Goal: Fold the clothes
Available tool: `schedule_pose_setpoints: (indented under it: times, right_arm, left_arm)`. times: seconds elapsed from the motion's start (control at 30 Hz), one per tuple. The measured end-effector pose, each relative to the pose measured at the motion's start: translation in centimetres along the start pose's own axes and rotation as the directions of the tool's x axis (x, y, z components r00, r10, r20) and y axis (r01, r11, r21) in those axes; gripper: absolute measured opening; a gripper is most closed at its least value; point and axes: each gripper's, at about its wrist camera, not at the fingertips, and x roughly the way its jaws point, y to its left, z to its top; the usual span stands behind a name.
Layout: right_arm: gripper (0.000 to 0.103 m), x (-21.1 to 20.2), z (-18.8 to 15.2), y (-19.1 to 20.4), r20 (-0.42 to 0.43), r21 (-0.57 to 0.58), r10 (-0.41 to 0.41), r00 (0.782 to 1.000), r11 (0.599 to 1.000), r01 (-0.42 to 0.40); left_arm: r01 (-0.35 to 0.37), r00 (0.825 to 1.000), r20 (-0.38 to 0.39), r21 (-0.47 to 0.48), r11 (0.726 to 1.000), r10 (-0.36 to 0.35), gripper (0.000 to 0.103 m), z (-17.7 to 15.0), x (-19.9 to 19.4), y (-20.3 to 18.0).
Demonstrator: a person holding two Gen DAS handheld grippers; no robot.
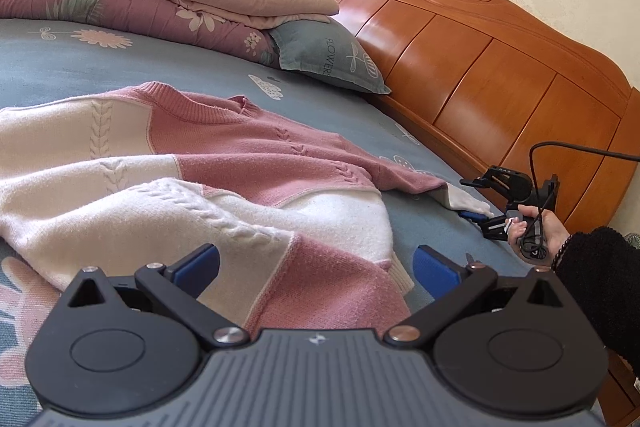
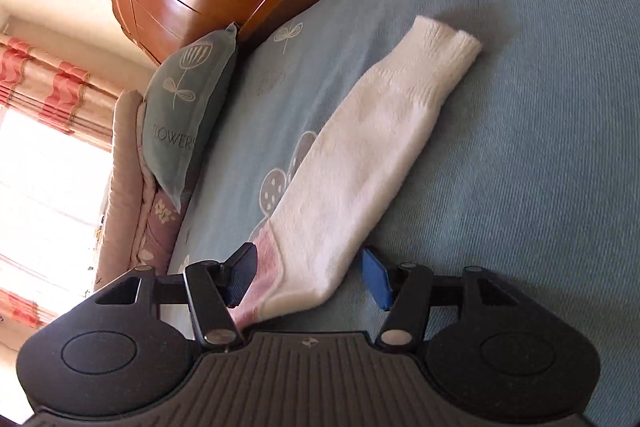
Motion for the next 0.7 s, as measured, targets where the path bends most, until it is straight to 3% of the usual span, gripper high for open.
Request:
schedule_pose_setpoints:
  times: [0.07,0.13,0.17,0.37,0.4,0.43,0.47,0.57,0.7]
  right_arm:
    - [0.047,1.1,1.0,0.3,0.024,-0.032,-0.044,0.999,0.998,0.045]
    - [0.014,1.9,1.7,0.3,0.040,-0.067,-0.091,0.995,0.993,0.094]
    - [0.010,2.2,2.1,0.1,0.049,-0.081,-0.106,0.993,0.991,0.110]
    - [0.011,2.7,4.0,1.8,0.109,-0.258,-0.159,0.981,0.949,0.182]
    - [0.016,2.8,4.2,2.1,0.113,-0.288,-0.172,0.979,0.937,0.198]
    - [0.027,2.7,4.2,2.2,0.109,-0.285,-0.191,0.975,0.934,0.215]
    - [0.028,2.4,4.1,2.1,0.098,-0.254,-0.215,0.972,0.938,0.234]
    - [0.029,0.7,2.4,1.6,0.014,-0.199,-0.156,0.988,0.968,0.155]
    - [0.039,-1.3,-2.7,3.8,-0.155,-0.325,-0.100,0.983,0.945,0.045]
  left_arm:
    - [-0.005,1.000,-0.012,0.003,1.000,0.006,0.102,-0.2,0.3,0.1]
    - [-0.011,1.000,-0.024,0.006,1.000,0.011,0.102,-0.4,0.7,0.2]
    - [-0.014,0.999,-0.030,0.008,1.000,0.014,0.102,-0.5,0.8,0.2]
    - [-0.011,0.999,-0.039,0.004,1.000,0.011,0.102,-0.7,0.9,0.3]
    - [-0.014,0.999,-0.038,0.004,1.000,0.014,0.102,-0.7,0.9,0.3]
    - [-0.018,0.999,-0.037,0.004,1.000,0.018,0.102,-0.6,0.8,0.3]
    - [-0.025,0.999,-0.034,0.003,1.000,0.025,0.102,-0.5,0.7,0.3]
    - [-0.050,0.999,-0.018,-0.004,0.999,0.050,0.102,-0.1,0.1,0.2]
    - [-0.082,0.997,-0.003,-0.020,0.996,0.082,0.102,0.9,-1.1,0.3]
